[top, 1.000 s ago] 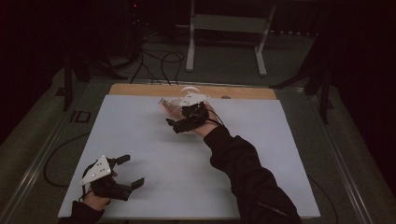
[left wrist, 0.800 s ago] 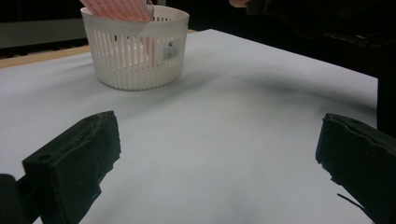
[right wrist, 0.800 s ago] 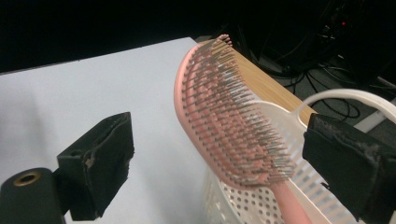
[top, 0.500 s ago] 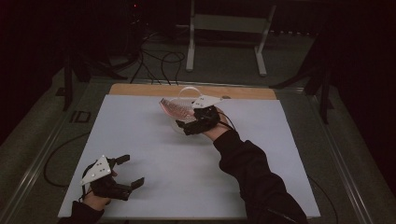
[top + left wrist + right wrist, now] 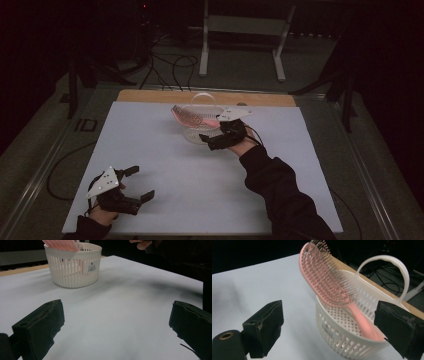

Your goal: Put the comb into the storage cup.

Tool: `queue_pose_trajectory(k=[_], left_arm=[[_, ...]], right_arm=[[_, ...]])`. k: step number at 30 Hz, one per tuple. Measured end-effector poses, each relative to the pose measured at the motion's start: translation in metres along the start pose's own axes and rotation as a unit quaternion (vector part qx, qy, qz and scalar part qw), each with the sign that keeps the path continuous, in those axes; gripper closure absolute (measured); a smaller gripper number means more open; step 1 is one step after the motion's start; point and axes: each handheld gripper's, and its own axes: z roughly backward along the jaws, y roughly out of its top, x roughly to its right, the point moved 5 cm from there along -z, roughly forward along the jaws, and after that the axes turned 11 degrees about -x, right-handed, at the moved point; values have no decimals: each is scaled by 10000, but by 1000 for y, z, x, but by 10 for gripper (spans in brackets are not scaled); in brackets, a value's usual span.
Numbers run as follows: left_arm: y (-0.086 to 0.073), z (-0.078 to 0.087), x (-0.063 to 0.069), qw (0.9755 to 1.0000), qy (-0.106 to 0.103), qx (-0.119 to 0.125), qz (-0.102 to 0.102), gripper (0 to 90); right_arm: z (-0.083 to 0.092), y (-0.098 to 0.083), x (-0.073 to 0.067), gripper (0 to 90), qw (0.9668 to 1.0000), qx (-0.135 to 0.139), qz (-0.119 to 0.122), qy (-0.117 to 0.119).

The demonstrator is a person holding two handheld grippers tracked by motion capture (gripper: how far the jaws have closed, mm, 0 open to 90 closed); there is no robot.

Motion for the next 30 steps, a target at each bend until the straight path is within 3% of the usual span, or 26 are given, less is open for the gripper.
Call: queue_pose_trajectory(k=[25,30], left_arm=[[0,0,1,10000,3,-11,-30,0],[0,0,1,10000,6,-19,-30,0]], right_arm=[[27,-65,1,88,9996,-116,-263,-62],[32,-80,4,87,9989,-125,-433,-116]])
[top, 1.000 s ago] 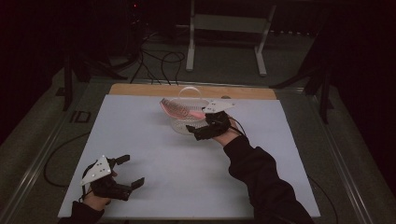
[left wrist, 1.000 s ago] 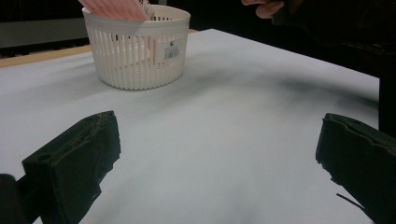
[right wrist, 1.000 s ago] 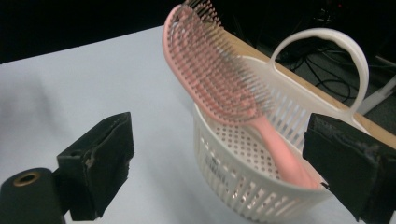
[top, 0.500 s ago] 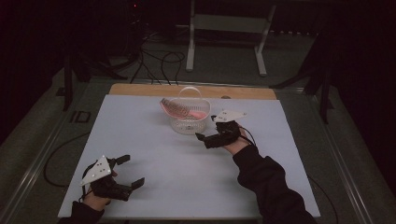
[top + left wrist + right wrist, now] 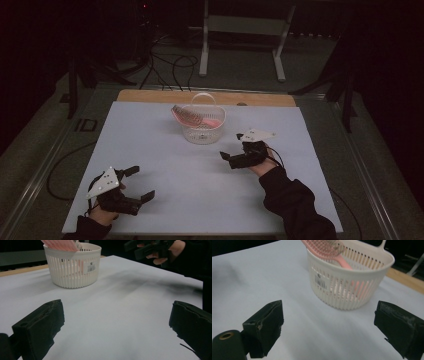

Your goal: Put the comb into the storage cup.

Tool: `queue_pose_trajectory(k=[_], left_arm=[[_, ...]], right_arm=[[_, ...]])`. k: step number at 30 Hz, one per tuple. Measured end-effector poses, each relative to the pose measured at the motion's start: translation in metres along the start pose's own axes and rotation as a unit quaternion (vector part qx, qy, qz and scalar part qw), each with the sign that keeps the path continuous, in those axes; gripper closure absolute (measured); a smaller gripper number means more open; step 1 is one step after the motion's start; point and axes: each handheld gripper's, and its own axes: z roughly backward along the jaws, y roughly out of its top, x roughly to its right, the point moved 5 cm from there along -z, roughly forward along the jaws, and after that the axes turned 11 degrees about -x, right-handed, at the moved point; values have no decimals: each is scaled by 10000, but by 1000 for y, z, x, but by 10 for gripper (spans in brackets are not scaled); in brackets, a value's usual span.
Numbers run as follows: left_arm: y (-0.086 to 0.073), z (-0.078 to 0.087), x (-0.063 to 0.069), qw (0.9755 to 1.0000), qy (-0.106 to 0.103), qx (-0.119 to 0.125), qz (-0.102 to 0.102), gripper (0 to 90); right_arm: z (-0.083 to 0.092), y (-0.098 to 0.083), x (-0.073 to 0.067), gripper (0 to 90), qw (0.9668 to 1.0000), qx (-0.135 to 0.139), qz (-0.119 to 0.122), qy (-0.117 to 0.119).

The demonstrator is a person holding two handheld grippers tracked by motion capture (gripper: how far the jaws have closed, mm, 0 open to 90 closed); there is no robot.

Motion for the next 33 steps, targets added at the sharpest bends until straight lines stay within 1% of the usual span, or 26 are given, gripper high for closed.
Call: queue_pose_trajectory(k=[2,4,6,8,10,14,19,23,28,33], left_arm=[[0,0,0,10000,2,2,1,0],[0,0,0,10000,-4,8,3,0],[0,0,0,10000,-2,7,-10,0],[0,0,0,10000,-6,10,-7,0],[0,0,0,10000,-4,14,-7,0],[0,0,0,10000,6,7,-4,0],[0,0,-1,10000,17,-9,13,0],[0,0,-1,10000,17,-20,11,0],[-1,-1,-1,10000,29,-41,2,0],[-1,-1,-1,10000,29,-47,12,0]], right_arm=[[2,-6,1,87,10000,-10,-73,-23],[4,-12,3,87,9999,-3,-101,-21],[6,-18,2,87,9999,-5,-127,29],[7,-21,2,87,9999,-34,-147,-7],[11,-28,2,87,9998,-11,-186,33],[19,-40,5,87,9995,17,-303,15],[29,-58,8,87,9993,21,-367,40],[37,-70,10,87,9993,-40,-366,-23],[46,-85,13,87,9988,-65,-477,-52],[51,-97,16,87,9983,-114,-553,-153]])
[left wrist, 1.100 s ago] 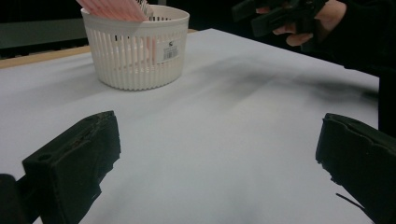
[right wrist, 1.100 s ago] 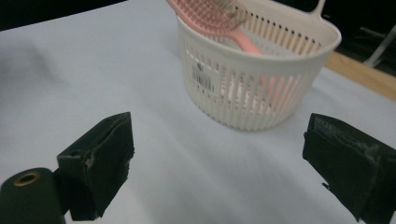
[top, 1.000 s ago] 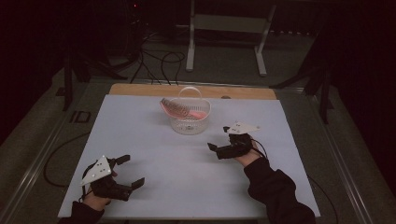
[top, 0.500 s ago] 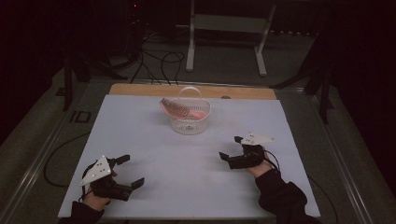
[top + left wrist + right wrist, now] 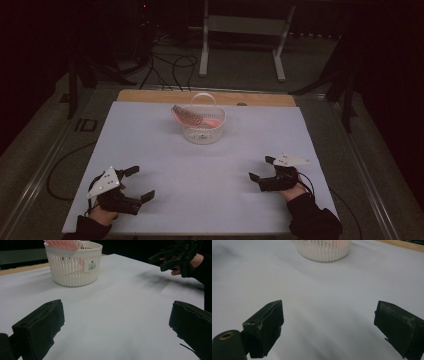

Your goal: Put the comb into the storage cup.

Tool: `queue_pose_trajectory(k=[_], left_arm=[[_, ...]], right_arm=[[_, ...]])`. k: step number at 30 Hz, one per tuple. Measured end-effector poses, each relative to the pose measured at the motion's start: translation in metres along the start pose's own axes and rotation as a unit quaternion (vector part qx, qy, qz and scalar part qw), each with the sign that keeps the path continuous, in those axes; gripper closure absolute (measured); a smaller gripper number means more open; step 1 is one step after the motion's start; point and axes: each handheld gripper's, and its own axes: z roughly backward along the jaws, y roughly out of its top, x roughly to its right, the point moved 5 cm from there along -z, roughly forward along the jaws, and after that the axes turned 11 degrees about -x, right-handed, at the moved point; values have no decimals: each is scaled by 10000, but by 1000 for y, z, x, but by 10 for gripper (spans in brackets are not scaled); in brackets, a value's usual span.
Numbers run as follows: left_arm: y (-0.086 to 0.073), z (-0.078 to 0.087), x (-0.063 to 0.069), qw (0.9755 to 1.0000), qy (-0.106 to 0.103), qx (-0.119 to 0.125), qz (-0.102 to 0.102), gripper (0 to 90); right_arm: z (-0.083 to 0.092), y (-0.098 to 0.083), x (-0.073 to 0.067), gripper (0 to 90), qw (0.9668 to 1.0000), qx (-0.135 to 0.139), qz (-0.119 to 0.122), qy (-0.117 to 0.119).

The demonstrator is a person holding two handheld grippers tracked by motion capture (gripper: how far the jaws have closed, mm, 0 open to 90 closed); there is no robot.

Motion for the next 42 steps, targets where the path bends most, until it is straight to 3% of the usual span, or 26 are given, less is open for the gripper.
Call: queue_pose_trajectory(k=[8,18,28,42], left_arm=[[-1,0,-1,10000,25,-65,3,0],[-4,-4,-3,9995,123,-277,58,0],[-7,-4,-5,9989,225,-400,120,0],[-7,-4,-5,9989,223,-409,100,0]], right_arm=[[10,-15,3,88,9997,19,-189,-141],[18,-30,15,89,9981,-45,-340,-506],[16,-29,16,90,9982,5,-396,-443],[10,-27,8,91,9990,-108,-228,-366]])
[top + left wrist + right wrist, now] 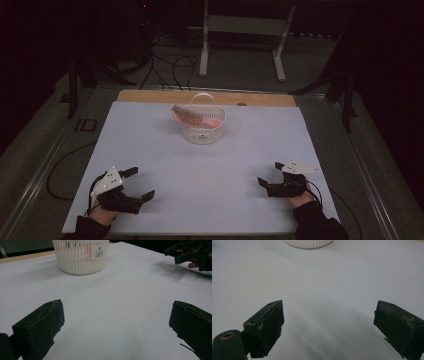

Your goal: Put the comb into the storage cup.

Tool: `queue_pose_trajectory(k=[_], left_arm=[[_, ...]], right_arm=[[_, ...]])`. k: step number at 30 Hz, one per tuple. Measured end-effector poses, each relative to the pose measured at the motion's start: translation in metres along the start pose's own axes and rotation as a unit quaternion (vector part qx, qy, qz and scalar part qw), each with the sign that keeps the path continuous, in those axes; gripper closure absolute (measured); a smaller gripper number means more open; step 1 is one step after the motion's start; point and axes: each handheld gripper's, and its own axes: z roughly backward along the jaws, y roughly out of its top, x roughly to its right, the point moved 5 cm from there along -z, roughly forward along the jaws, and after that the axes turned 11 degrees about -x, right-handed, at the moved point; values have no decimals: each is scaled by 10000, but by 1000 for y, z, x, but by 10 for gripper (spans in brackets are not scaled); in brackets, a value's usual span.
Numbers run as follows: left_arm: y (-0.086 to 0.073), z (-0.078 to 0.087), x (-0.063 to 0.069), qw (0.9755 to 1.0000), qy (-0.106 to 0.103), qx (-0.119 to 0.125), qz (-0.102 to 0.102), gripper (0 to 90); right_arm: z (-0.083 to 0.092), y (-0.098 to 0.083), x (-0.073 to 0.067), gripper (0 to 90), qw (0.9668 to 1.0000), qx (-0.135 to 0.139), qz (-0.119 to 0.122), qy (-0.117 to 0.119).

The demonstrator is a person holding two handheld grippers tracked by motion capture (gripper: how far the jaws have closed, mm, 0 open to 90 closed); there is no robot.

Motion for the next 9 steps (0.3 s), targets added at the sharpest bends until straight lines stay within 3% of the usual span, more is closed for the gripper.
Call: queue_pose_trajectory(k=[9], left_arm=[[0,0,0,10000,-2,10,3,0]], right_arm=[[-1,0,-1,92,10000,-55,28,39]])
